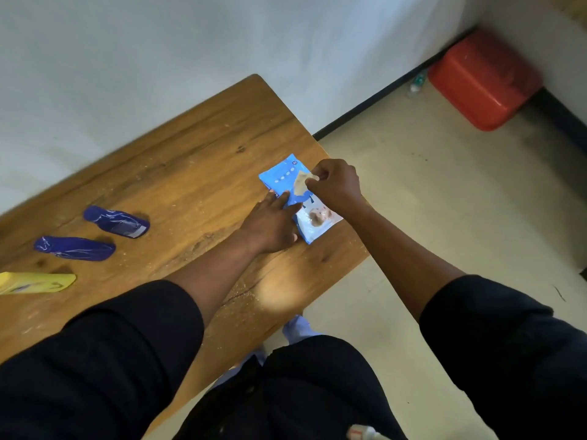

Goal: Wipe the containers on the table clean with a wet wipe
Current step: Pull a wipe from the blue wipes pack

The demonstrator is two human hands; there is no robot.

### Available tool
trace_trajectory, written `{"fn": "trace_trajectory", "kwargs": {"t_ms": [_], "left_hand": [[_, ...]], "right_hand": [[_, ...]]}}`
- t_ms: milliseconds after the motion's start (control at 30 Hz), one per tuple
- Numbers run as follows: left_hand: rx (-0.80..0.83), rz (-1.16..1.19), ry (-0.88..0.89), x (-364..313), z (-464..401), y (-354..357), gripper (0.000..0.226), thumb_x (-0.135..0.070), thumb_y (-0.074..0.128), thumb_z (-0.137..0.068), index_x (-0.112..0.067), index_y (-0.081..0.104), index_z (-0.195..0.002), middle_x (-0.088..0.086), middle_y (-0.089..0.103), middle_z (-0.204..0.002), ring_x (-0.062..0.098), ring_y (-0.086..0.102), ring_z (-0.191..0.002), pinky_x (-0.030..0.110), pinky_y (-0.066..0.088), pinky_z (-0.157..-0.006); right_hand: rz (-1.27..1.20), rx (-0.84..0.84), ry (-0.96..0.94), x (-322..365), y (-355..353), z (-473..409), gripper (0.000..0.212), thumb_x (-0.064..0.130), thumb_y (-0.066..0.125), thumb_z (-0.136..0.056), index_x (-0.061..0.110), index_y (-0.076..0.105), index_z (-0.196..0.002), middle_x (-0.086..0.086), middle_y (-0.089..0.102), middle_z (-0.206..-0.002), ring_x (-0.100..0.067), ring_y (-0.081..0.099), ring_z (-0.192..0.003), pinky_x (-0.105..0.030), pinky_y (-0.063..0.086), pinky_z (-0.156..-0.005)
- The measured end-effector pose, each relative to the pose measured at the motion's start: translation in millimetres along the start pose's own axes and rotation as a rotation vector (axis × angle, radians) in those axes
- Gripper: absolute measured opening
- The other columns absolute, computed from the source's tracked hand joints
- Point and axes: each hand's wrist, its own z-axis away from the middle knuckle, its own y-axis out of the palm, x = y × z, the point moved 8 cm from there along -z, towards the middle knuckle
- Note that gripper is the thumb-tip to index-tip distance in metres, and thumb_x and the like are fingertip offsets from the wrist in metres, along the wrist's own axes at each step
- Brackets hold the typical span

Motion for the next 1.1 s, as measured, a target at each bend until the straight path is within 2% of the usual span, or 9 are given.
{"fn": "trace_trajectory", "kwargs": {"t_ms": [167, 300, 400, 467, 533, 633, 833, 1000, 1100], "left_hand": [[-0.054, 0.098, 0.061, 7.7, 12.1, -13.4, 0.07, -0.036, 0.064, -0.094, -0.028, 0.036, -0.158, 0.008, 0.017, -0.171, 0.033, 0.002, -0.159, 0.045, 0.017, -0.127], [-0.282, 0.317, 0.149, 16.0, 47.4, -55.8, 0.042, -0.015, 0.065, -0.093, -0.012, 0.063, -0.135, 0.011, 0.051, -0.149, 0.032, 0.034, -0.146, 0.033, 0.021, -0.122], [-0.44, 0.408, 0.126, 31.7, 85.8, -77.4, 0.035, -0.002, 0.062, -0.096, -0.003, 0.064, -0.131, 0.011, 0.058, -0.144, 0.017, 0.039, -0.139, 0.025, 0.02, -0.12], [-0.5, 0.51, 0.082, 45.3, 104.9, -82.8, 0.034, -0.005, 0.058, -0.1, -0.009, 0.064, -0.133, 0.006, 0.061, -0.143, 0.019, 0.049, -0.138, 0.028, 0.035, -0.115], [-0.544, 0.702, 0.009, 69.3, 129.9, -87.3, 0.032, -0.012, 0.053, -0.104, -0.018, 0.066, -0.133, -0.001, 0.068, -0.135, 0.015, 0.061, -0.126, 0.026, 0.045, -0.105], [-0.598, 1.047, -0.041, 93.4, 166.1, -89.6, 0.025, -0.024, 0.053, -0.106, -0.021, 0.073, -0.121, 0.001, 0.076, -0.116, 0.018, 0.073, -0.106, 0.036, 0.058, -0.092], [-0.752, 1.223, -0.161, 125.9, 233.4, -76.3, 0.013, -0.007, 0.074, -0.093, -0.017, 0.077, -0.101, 0.003, 0.079, -0.084, 0.019, 0.077, -0.074, 0.035, 0.065, -0.073], [-0.843, 1.309, -0.286, 153.2, 278.2, -52.3, 0.016, -0.003, 0.079, -0.087, -0.019, 0.077, -0.09, 0.003, 0.077, -0.072, 0.02, 0.076, -0.065, 0.039, 0.066, -0.069], [-0.893, 1.337, -0.331, 168.4, 300.9, -36.1, 0.01, -0.008, 0.08, -0.088, -0.016, 0.079, -0.094, 0.005, 0.079, -0.077, 0.024, 0.077, -0.071, 0.041, 0.065, -0.069]], "right_hand": [[-0.197, -0.061, -0.039, 23.1, -23.1, 14.7, 0.007, 0.023, 0.079, -0.083, 0.018, 0.074, -0.084, 0.001, 0.071, -0.08, -0.016, 0.068, -0.072, -0.035, 0.056, -0.065], [-0.387, -0.008, -0.064, 47.4, -27.0, 35.1, 0.008, 0.018, 0.081, -0.083, 0.017, 0.075, -0.088, 0.002, 0.077, -0.082, -0.022, 0.078, -0.079, -0.044, 0.065, -0.074], [-0.522, 0.077, -0.099, 71.1, -18.9, 58.4, 0.005, 0.006, 0.074, -0.092, 0.01, 0.074, -0.093, -0.01, 0.079, -0.093, -0.026, 0.08, -0.085, -0.039, 0.063, -0.075], [-0.589, 0.124, -0.107, 82.0, -12.7, 71.1, 0.01, 0.003, 0.07, -0.096, 0.012, 0.073, -0.095, -0.005, 0.08, -0.09, -0.022, 0.08, -0.085, -0.032, 0.063, -0.074], [-0.636, 0.194, -0.103, 98.4, 5.4, 84.4, 0.014, 0.002, 0.066, -0.099, 0.014, 0.073, -0.098, 0.005, 0.08, -0.085, -0.016, 0.078, -0.083, -0.029, 0.062, -0.073], [-0.661, 0.28, -0.112, 122.0, 33.8, 100.2, 0.014, 0.004, 0.064, -0.1, 0.008, 0.073, -0.11, 0.001, 0.08, -0.09, -0.013, 0.077, -0.085, -0.031, 0.062, -0.076], [-0.65, 0.421, -0.168, 170.9, 84.2, 139.6, 0.017, 0.0, 0.064, -0.1, 0.009, 0.073, -0.111, -0.024, 0.075, -0.098, -0.015, 0.073, -0.08, -0.027, 0.061, -0.065], [-0.683, 0.557, -0.154, 195.4, 122.2, 167.0, 0.032, 0.001, 0.068, -0.098, 0.011, 0.064, -0.129, -0.016, 0.078, -0.098, -0.021, 0.076, -0.083, -0.033, 0.062, -0.068], [-0.664, 0.601, -0.064, 199.0, 145.3, 184.8, 0.044, 0.014, 0.077, -0.095, 0.014, 0.059, -0.135, -0.011, 0.08, -0.099, -0.02, 0.08, -0.085, -0.033, 0.066, -0.073]]}}
